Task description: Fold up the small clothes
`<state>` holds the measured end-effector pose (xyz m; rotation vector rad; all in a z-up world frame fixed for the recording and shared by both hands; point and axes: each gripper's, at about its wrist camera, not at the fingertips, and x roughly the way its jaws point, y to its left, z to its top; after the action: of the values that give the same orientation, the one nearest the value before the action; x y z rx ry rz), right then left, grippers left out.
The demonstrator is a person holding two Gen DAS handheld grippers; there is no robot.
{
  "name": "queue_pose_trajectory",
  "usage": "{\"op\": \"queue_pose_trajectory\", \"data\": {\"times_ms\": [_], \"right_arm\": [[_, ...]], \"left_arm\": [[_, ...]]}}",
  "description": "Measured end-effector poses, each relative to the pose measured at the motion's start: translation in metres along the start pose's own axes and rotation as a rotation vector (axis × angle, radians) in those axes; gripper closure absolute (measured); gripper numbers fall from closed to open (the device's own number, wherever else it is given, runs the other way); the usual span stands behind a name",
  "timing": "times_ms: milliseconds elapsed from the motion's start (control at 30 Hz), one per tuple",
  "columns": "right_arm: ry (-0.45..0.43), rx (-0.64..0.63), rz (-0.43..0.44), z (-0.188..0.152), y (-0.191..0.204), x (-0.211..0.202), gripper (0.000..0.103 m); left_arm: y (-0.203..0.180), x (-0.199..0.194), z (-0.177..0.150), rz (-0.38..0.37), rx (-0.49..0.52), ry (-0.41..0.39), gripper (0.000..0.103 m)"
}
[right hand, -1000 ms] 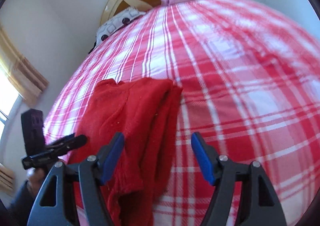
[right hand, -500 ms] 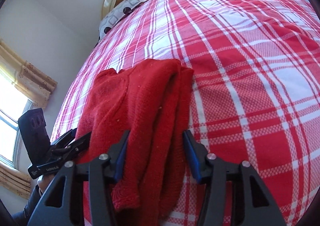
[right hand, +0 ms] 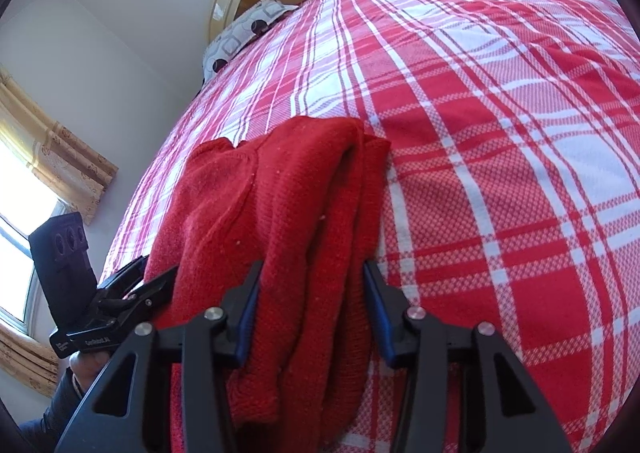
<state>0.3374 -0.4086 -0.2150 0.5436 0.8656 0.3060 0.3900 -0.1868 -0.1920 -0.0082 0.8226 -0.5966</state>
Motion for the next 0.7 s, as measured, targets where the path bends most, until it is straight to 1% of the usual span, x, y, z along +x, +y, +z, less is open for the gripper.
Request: {"op": "queue_pose_trajectory", "data": {"times_ms": [33,167,233,333,500,567,633,700], "right_arm": [[-0.005,-0.005,-0.002,-0.0008,0.0006,0.0001,0.054],[-0.021,-0.007,0.000,-0.0017,0.0004,0.0017,0.055],[-0.022,-0.007,-0.001,-0.0013,0.0006,0.0016,0.056],[-0.039,-0.021,-0.002,-0.0037,0.0017,0.0003,0.057],[-0.048,-0.010,0.020,-0.0048,-0.0025,0.0000,0.058],[-0.050,-0.007,0.027,-0.0056,-0.0041,-0.0012,0.060],[-0.053,-0.005,0.033,-0.0061,-0.0051,-0.0029,0.062],[-0.057,-0.010,0.027,-0.0069,-0.0036,-0.0036,0.063]], "left_arm": [[-0.0007,-0.0002,-0.0002,-0.008,0.005,-0.003,0.016],[-0.0030,-0.0009,0.0001,-0.020,0.016,-0.009,0.021],[-0.0027,-0.0014,0.0000,-0.029,0.014,-0.011,0.026],[-0.0048,-0.0035,-0.0007,-0.032,0.025,-0.023,0.030],[0.0004,-0.0016,0.0002,-0.058,0.000,-0.017,0.030],[-0.0010,-0.0026,0.0003,-0.056,0.006,-0.021,0.034],[-0.0063,-0.0055,-0.0001,-0.047,0.034,-0.033,0.043],[-0.0094,-0.0066,-0.0005,-0.039,0.049,-0.037,0.046]]}}
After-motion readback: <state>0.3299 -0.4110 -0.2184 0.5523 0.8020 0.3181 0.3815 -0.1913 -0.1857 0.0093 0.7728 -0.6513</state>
